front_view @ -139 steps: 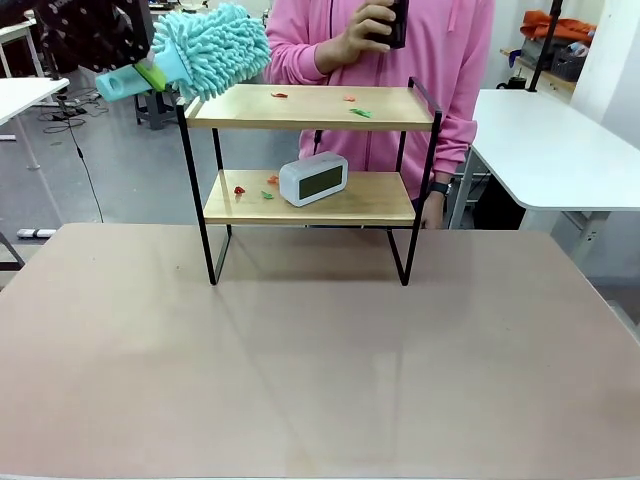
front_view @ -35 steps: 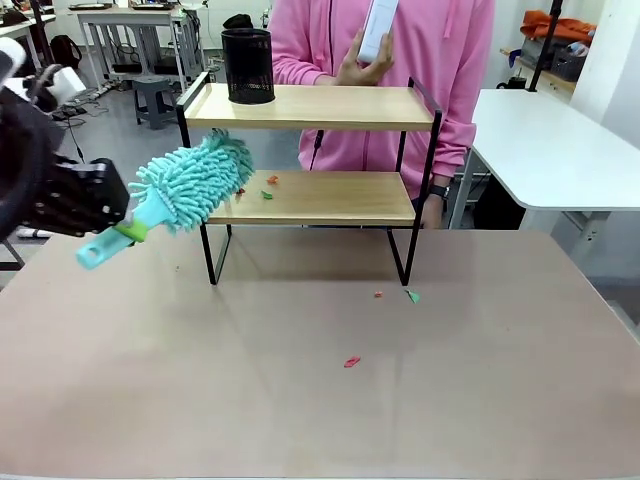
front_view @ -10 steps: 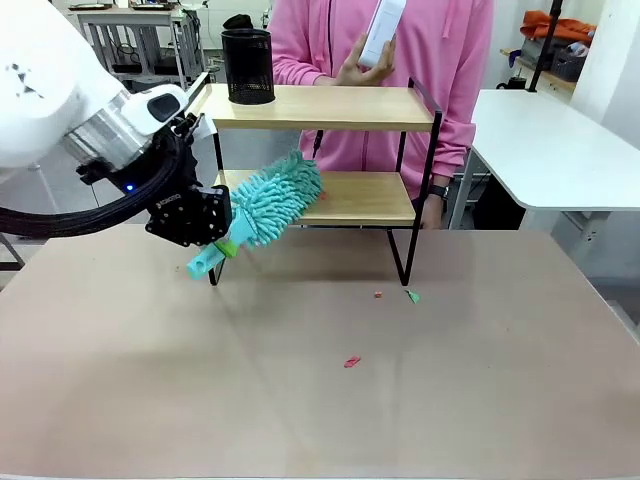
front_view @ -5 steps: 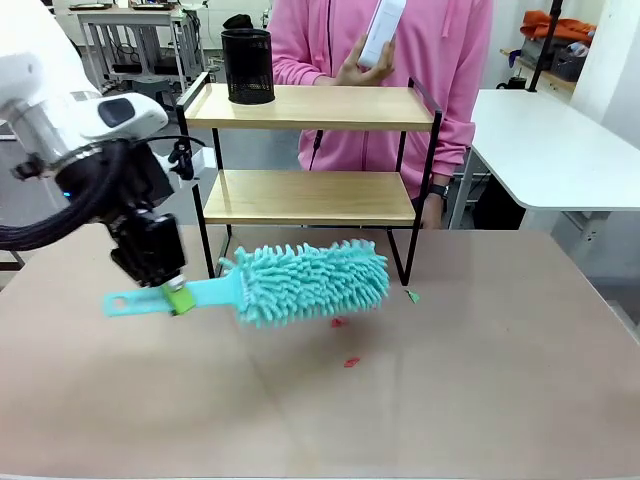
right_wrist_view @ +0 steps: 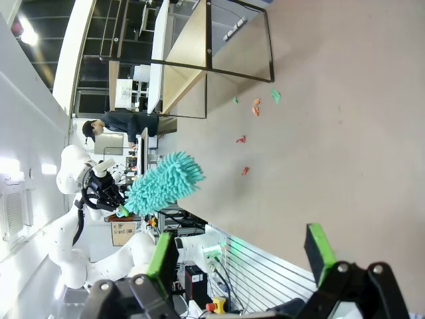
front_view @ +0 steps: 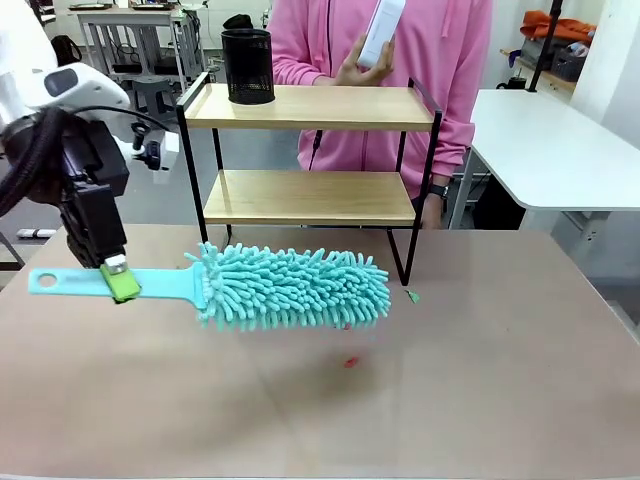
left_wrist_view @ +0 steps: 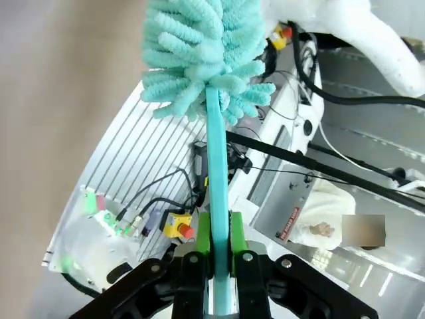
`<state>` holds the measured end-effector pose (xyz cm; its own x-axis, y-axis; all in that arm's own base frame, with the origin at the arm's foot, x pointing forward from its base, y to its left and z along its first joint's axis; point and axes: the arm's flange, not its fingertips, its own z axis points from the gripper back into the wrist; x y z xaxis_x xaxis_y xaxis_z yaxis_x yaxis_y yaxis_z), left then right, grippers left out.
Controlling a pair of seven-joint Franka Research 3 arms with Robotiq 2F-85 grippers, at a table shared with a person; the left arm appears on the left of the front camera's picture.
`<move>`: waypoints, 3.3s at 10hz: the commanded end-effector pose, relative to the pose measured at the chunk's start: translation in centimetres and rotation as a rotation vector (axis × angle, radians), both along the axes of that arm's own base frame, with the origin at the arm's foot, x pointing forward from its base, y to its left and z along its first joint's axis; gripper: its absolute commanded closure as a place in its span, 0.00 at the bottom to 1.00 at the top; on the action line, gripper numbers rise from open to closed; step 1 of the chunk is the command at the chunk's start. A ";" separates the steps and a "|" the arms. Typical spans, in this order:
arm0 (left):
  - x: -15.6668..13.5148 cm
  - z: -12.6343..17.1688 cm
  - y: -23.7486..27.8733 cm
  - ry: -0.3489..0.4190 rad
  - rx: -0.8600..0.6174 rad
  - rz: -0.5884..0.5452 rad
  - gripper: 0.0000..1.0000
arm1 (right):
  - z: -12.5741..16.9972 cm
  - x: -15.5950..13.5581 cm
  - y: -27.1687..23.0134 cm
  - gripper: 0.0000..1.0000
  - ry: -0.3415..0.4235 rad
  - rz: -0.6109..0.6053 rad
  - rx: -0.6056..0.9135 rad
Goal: Clean the shelf.
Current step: Clean the remaining tier of the Shelf with the Duster once objects are removed, then hand the Duster back to the human.
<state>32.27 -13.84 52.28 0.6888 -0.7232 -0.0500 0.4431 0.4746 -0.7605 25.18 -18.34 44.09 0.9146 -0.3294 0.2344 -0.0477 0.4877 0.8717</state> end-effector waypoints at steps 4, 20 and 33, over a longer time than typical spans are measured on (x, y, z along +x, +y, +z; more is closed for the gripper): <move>-8.7 4.3 11.4 -0.158 -0.234 -0.049 0.87 | 0.1 0.3 0.1 0.00 -0.038 0.001 0.015; -8.8 -7.7 35.5 0.058 -0.614 1.046 1.00 | 0.1 0.3 0.1 0.00 -0.038 0.001 0.015; -12.2 7.6 29.5 -0.287 -1.097 0.624 0.87 | 13.2 -1.2 3.7 0.00 -0.376 0.245 0.086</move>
<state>20.66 17.12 60.21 0.8168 0.2255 0.5311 0.5534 -0.0458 -0.8317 23.84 -16.70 57.59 0.8242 -0.2446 0.5107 -0.3828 0.4240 0.8208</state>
